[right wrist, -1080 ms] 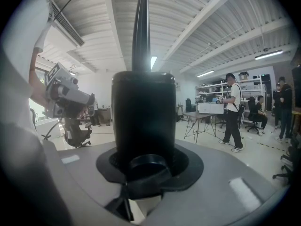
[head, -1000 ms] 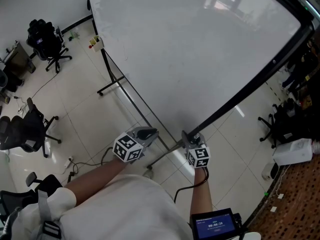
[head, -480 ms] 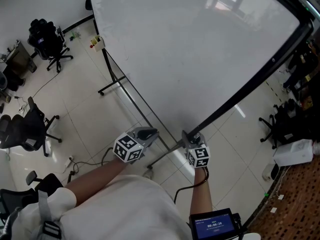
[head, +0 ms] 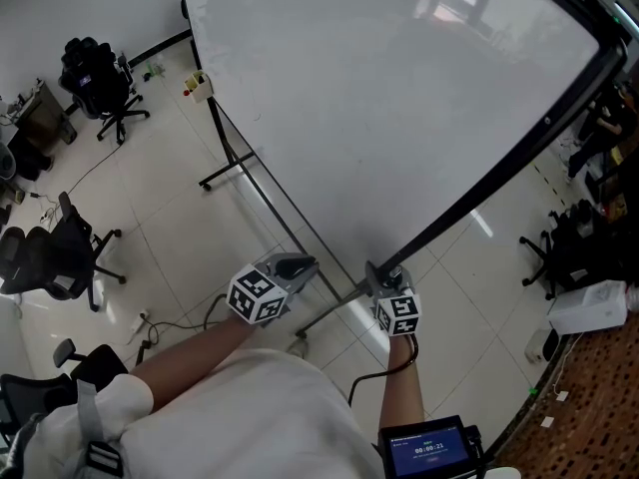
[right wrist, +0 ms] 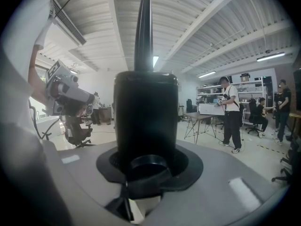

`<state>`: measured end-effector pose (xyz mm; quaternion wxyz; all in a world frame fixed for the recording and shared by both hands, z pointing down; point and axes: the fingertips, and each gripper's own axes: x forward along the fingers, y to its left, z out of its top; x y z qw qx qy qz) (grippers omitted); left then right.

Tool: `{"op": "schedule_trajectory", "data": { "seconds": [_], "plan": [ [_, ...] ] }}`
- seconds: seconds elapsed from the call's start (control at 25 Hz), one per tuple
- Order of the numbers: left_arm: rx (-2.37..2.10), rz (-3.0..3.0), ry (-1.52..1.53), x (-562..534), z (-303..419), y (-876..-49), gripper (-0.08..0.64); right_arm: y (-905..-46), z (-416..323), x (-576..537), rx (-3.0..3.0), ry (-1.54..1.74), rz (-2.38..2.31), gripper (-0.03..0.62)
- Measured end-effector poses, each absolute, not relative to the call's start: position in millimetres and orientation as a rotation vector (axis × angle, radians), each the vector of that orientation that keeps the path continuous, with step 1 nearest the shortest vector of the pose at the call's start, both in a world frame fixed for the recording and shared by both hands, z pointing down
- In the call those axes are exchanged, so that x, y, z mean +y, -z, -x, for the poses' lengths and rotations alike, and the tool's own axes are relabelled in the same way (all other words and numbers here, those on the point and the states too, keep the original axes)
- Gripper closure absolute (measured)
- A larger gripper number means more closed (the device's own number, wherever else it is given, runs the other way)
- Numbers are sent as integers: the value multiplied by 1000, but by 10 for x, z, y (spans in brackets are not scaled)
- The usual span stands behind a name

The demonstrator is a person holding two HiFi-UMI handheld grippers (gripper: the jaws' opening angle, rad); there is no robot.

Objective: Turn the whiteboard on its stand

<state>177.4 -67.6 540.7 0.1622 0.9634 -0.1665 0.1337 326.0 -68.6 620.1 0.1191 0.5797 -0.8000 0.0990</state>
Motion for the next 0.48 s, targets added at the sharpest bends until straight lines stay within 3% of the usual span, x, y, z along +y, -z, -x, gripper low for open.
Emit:
{"op": "schedule_trajectory", "data": {
  "seconds": [0.48],
  "plan": [
    [-497,-2748,-379,-691,-1712,-5377,500,-6186,-3256,-642,-2333,-293,-1679,443]
  ]
}}
